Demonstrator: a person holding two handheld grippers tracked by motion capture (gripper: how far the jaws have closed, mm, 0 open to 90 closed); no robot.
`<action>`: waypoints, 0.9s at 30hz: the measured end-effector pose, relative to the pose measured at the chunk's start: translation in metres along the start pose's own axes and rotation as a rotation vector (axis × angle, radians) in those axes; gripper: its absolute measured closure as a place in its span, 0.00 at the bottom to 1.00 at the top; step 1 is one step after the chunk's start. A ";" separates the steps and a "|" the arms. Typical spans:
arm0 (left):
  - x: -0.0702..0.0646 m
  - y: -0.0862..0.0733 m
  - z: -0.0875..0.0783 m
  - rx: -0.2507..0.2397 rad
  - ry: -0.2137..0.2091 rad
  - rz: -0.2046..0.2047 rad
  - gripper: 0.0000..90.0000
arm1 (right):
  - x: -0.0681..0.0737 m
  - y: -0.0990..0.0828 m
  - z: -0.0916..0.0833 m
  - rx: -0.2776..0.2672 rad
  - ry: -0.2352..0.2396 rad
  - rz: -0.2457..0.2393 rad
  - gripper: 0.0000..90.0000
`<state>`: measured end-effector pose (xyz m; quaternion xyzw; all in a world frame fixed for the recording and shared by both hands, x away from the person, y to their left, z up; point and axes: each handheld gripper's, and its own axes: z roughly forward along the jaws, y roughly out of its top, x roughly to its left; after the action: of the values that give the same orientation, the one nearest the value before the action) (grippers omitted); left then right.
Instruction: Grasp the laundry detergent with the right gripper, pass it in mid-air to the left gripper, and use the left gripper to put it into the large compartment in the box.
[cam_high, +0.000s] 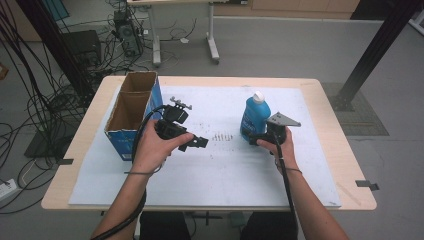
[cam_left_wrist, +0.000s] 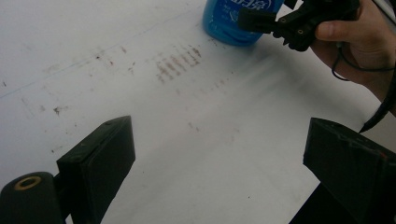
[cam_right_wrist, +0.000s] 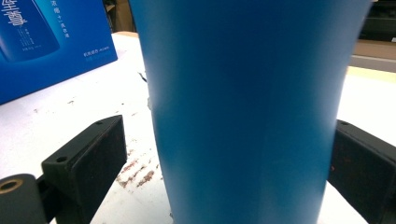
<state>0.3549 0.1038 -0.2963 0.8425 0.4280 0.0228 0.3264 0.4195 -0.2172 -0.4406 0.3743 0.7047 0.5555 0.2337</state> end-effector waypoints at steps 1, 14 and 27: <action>0.000 0.000 0.000 -0.002 -0.001 -0.002 0.10 | 0.000 0.000 0.000 -0.002 0.000 0.000 0.04; -0.003 0.000 -0.001 -0.005 -0.008 -0.001 0.10 | -0.001 0.000 -0.001 -0.006 0.001 0.009 0.04; -0.004 0.001 0.001 -0.002 -0.010 0.001 0.10 | -0.002 0.000 -0.001 -0.008 -0.003 0.013 0.04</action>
<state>0.3537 0.1001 -0.2954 0.8425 0.4259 0.0193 0.3294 0.4195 -0.2191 -0.4406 0.3786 0.6998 0.5593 0.2326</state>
